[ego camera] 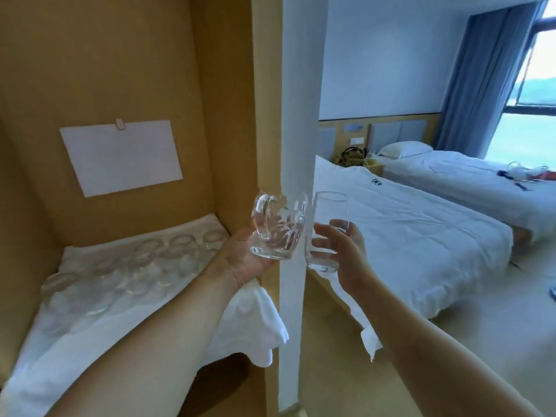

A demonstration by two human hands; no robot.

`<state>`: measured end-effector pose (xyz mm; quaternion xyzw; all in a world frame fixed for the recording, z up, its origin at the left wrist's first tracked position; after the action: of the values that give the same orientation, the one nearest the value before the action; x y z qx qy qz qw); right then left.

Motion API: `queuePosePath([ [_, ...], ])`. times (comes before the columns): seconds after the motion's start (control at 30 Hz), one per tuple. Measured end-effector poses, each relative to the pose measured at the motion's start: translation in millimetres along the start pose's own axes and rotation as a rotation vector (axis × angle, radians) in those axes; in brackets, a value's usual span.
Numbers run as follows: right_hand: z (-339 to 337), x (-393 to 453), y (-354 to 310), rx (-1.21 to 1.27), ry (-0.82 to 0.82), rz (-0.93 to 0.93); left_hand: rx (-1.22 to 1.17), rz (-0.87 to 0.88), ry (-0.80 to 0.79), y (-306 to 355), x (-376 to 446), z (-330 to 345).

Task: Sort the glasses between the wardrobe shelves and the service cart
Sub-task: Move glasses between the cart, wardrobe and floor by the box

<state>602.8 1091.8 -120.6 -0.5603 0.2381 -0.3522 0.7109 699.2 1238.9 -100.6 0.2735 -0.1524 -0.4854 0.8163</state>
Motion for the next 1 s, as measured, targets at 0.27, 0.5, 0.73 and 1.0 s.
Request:
queuePosePath([
  [0.27, -137, -3, -19, -0.033, 0.180, -0.070, 0.137, -0.083, -0.055, -92, 57, 59],
  [0.5, -244, -3, -38, -0.021, 0.362, -0.088, 0.194, -0.258, -0.072, -173, 108, 112],
  [0.73, -350, 4, -55, -0.011, 0.592, -0.131, 0.353, -0.390, -0.149, -259, 186, 164],
  [1.0, -469, 25, -90, -0.071, 0.861, -0.197, 0.431, -0.515, -0.446, -367, 282, 243],
])
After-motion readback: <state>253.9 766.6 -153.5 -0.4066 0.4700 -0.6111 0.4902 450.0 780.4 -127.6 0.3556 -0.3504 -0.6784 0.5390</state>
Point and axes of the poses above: each hand's wrist, its own x-axis towards the middle knuckle, its own z-axis out of the palm, y = z × x, the point moved 7 cm from there along x, towards the middle knuckle, and after that the axes turned 7 degrees about y, right-handed, at the moved point
